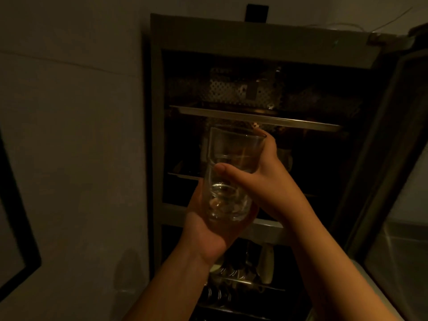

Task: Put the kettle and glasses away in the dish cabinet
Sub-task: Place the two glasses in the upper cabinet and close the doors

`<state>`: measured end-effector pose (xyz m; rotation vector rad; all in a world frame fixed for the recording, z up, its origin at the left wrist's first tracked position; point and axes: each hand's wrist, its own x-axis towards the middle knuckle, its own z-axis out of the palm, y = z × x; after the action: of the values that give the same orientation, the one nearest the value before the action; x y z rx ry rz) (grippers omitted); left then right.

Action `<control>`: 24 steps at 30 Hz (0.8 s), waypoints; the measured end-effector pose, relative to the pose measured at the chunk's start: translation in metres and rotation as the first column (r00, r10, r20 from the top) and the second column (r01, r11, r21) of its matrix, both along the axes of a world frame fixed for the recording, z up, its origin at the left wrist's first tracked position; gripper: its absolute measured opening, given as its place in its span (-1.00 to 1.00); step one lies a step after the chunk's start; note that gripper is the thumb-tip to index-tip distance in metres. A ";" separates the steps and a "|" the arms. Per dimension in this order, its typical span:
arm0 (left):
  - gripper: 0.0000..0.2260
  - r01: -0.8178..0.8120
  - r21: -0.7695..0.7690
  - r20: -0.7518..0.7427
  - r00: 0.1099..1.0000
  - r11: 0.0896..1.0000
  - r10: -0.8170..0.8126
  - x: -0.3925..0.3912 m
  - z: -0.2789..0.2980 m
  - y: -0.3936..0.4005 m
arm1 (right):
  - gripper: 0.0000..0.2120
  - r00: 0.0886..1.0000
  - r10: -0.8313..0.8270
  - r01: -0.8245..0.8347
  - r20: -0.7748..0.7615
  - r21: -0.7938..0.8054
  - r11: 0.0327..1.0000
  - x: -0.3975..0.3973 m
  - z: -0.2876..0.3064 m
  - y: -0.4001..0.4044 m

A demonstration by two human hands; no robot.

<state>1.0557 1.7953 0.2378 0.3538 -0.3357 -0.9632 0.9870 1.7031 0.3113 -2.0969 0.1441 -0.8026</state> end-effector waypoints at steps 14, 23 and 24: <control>-0.38 0.087 0.085 0.296 0.949 0.993 -0.109 0.078 0.039 -0.041 | -0.22 0.943 -0.018 -0.011 0.334 0.085 0.996 0.054 0.036 -0.044; -0.46 0.113 0.034 0.449 0.886 0.993 -0.116 0.111 0.059 -0.060 | -0.21 0.788 -0.091 0.062 0.609 0.069 0.996 0.079 0.051 -0.060; -0.43 0.115 0.027 0.443 0.889 0.993 -0.115 0.110 0.059 -0.061 | -0.21 0.775 -0.098 0.064 0.625 0.076 0.995 0.080 0.051 -0.061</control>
<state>1.1661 1.7339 0.2970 0.5611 -0.7829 -0.9934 1.0674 1.6417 0.3622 -1.6726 -0.1120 -1.4952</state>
